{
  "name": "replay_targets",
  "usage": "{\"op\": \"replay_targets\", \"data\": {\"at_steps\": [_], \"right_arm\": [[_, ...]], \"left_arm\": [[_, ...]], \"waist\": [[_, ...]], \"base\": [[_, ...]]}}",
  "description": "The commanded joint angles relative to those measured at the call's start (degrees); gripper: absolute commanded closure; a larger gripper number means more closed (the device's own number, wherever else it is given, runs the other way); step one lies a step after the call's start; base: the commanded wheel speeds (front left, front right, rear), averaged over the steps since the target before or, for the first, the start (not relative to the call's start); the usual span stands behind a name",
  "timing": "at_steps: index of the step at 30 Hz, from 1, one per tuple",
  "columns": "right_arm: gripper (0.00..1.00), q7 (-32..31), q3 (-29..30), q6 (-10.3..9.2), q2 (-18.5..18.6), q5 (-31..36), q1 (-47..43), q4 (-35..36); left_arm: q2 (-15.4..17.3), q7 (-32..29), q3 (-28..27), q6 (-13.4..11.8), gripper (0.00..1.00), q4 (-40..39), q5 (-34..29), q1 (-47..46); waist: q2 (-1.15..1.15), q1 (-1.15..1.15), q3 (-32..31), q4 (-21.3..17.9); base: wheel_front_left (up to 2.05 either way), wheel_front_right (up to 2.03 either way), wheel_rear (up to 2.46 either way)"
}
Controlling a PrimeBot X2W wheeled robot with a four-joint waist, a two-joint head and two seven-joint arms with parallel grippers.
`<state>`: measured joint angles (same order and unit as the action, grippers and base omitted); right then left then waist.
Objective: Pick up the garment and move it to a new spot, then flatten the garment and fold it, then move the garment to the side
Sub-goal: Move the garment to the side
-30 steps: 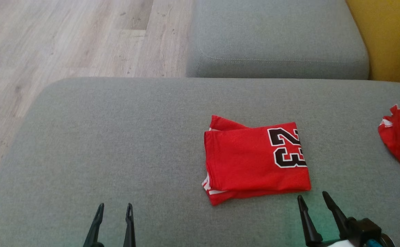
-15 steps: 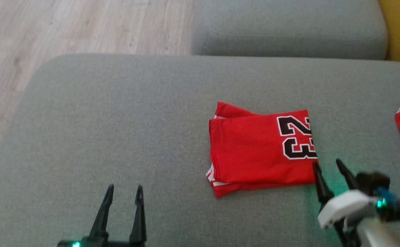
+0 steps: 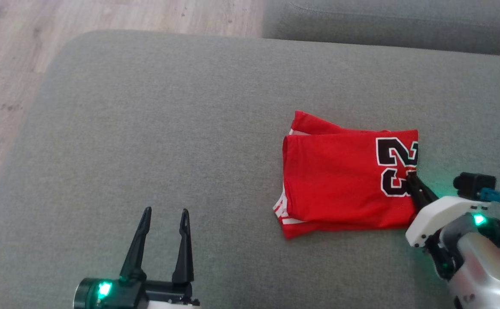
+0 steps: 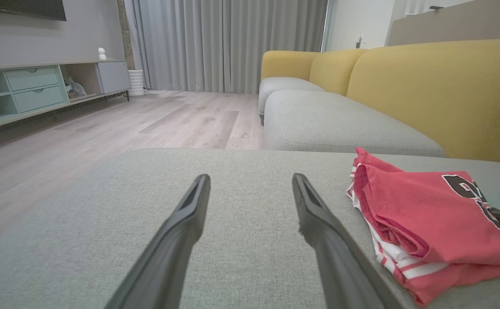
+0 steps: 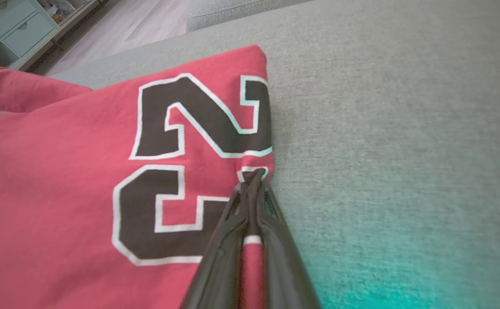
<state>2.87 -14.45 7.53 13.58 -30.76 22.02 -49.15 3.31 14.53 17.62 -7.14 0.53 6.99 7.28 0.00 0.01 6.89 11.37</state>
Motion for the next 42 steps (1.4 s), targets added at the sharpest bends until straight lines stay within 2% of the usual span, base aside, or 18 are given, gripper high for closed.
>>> {"op": "replay_targets", "data": {"at_steps": [1, 9, 16, 22, 29, 30, 31, 32, 36, 37, 42], "right_arm": [[1.0, 0.8, -1.3, -0.04, 1.8, -0.7, 1.0, 0.7], [1.0, 5.0, -3.8, -0.04, 10.9, -0.8, 4.8, 1.6], [1.0, 5.5, -1.7, -0.04, 19.1, -0.2, 10.2, 3.9], [1.0, 3.4, 2.2, -0.04, 26.3, 1.1, 13.7, 6.5], [1.0, 0.0, 11.3, -0.04, 33.0, 3.6, 14.9, 7.8], [0.58, -0.8, 12.4, -0.04, 33.3, 4.3, 14.7, 7.7], [0.58, -1.5, 13.5, -0.04, 33.3, 5.1, 14.5, 7.8], [0.0, -1.6, 14.7, -0.04, 33.2, 6.2, 14.4, 8.2], [0.0, -0.9, 17.7, -0.04, 29.2, 11.3, 12.1, 11.7], [0.0, -0.9, 17.7, -0.04, 29.2, 11.3, 12.1, 11.7], [0.0, 0.9, 16.1, -0.04, 18.6, 13.1, 5.4, 19.8]], "left_arm": [[-0.4, 0.5, -1.5, -0.6, 0.0, -2.1, -0.2, -2.3], [-0.4, 0.5, -2.1, -2.3, 0.0, -3.4, -0.5, -3.5], [-0.4, 0.5, -2.3, -2.6, 0.0, -3.8, -0.9, -6.5], [-0.4, 0.5, -2.5, -2.2, 0.0, -4.1, -0.8, -9.4], [-0.4, 0.5, -2.8, -1.7, 0.0, -5.1, -0.7, -12.6], [-0.4, 0.5, -2.8, -1.5, 0.0, -5.1, -0.7, -13.0], [-0.4, 0.5, -2.8, -1.4, 0.0, -5.2, -0.6, -13.5], [-0.4, 0.5, -2.9, -1.2, 0.0, -5.2, -0.4, -13.8], [-0.4, 0.5, -2.9, -0.1, 0.0, -4.4, 0.3, -14.6], [-0.4, 0.5, -2.9, -0.1, 0.0, -4.4, 0.3, -14.6], [-0.4, 0.5, -3.0, 0.6, 0.0, -2.6, 0.9, -13.4]], "waist": [[0.0, -0.01, 0.3, -0.5], [0.0, -0.01, 3.9, -5.6], [0.0, -0.01, 8.3, -10.8], [0.0, -0.01, 12.3, -13.6], [0.0, -0.01, 16.7, -15.1], [0.0, -0.01, 17.2, -15.2], [0.0, -0.01, 17.5, -15.2], [0.0, -0.01, 17.6, -15.2], [0.0, -0.01, 16.4, -14.7], [0.0, -0.01, 16.4, -14.7], [0.0, -0.01, 12.0, -12.8]], "base": [[0.0, 0.0, 0.0], [0.0, 0.0, 0.0], [0.0, 0.0, 0.0], [0.0, 0.0, 0.0], [0.0, 0.0, 0.0], [0.0, 0.0, 0.0], [0.0, 0.0, 0.0], [0.0, 0.0, 0.0], [0.0, 0.0, 0.0], [0.0, 0.0, 0.0], [0.0, 0.0, 0.0]]}}
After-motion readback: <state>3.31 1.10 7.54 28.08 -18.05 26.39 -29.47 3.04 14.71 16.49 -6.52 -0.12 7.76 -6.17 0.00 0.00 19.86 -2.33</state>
